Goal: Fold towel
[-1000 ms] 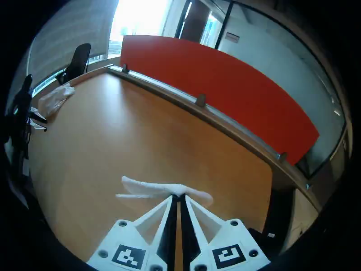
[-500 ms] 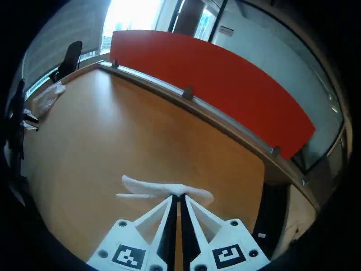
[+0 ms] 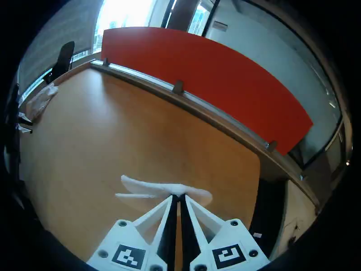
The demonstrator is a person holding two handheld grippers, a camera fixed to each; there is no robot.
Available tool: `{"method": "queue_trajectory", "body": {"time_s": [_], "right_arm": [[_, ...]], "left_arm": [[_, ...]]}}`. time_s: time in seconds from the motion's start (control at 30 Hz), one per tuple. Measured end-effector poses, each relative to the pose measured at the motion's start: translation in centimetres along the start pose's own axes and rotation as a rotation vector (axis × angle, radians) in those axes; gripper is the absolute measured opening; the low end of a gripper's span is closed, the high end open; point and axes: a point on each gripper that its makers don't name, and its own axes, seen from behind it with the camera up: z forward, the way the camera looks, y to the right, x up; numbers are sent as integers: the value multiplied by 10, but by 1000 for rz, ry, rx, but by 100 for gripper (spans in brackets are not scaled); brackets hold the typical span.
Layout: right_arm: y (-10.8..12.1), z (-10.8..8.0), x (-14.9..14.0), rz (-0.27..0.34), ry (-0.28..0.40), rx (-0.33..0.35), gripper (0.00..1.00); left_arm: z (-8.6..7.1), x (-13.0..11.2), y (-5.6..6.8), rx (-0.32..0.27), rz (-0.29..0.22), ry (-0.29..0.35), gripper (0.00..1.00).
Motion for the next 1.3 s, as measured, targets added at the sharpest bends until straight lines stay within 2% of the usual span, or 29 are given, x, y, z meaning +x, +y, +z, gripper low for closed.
{"method": "queue_trajectory", "body": {"time_s": [0.37, 0.97, 1.3], "right_arm": [[8, 5, -1, 15, -12, -14, 5], [3, 0, -14, 20, -29, -13, 5], [-2, -10, -39, 24, -53, -11, 5]], "left_arm": [[-1, 1, 1, 1, 6, 0, 69], [-4, 2, 0, 1, 15, 4, 69], [-7, 2, -2, 4, 15, 9, 69]]}}
